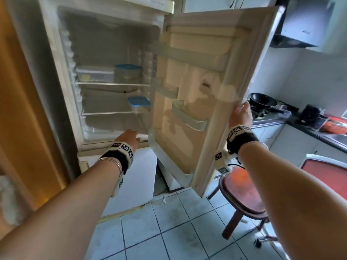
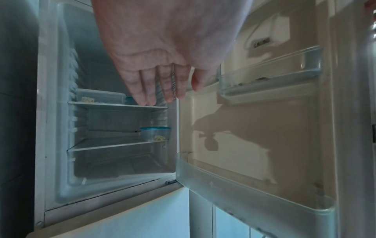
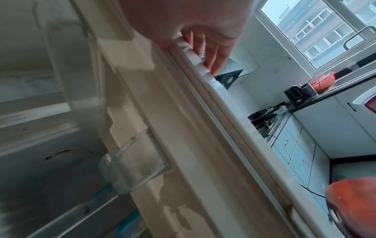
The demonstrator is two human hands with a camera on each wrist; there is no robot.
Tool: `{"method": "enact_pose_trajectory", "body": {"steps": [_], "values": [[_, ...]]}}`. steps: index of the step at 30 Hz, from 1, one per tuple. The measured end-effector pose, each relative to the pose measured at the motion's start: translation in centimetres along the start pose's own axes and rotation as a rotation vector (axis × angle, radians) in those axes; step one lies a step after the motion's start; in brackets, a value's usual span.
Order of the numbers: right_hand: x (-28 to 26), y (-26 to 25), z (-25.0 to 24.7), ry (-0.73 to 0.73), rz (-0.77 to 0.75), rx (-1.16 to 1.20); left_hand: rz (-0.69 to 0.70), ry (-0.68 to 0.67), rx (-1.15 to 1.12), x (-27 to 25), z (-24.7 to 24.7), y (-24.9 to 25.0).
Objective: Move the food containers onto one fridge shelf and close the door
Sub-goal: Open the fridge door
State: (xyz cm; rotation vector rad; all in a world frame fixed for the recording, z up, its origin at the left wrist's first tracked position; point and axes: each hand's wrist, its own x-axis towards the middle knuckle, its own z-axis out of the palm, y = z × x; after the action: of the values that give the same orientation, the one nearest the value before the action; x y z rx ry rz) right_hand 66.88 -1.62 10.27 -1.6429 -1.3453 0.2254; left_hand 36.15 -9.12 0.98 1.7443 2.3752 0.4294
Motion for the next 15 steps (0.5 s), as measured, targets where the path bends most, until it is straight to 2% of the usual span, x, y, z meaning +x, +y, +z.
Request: {"method": "enact_pose_trajectory", "body": {"steps": [4, 7, 10, 15], "values": [[-1.4, -1.5, 0.3, 0.154, -0.095, -0.036, 0.020, -0.016, 0.037, 0.6, -0.2, -0.7], [-4.0, -4.0, 2.1, 0.146, -0.252, -0.154, 0.029, -0.021, 0.049, 1.0, -0.5, -1.5], [-6.9, -6.3, 5.6, -0.002, -0.394, -0.201, 0.033, -0.023, 0.052, 1.5, -1.0, -3.2], [-11.5, -8.1, 13.0, -0.288, -0.453, -0.247, 0.011, -0.058, 0.022, 1.9, -2.1, -7.7]]}}
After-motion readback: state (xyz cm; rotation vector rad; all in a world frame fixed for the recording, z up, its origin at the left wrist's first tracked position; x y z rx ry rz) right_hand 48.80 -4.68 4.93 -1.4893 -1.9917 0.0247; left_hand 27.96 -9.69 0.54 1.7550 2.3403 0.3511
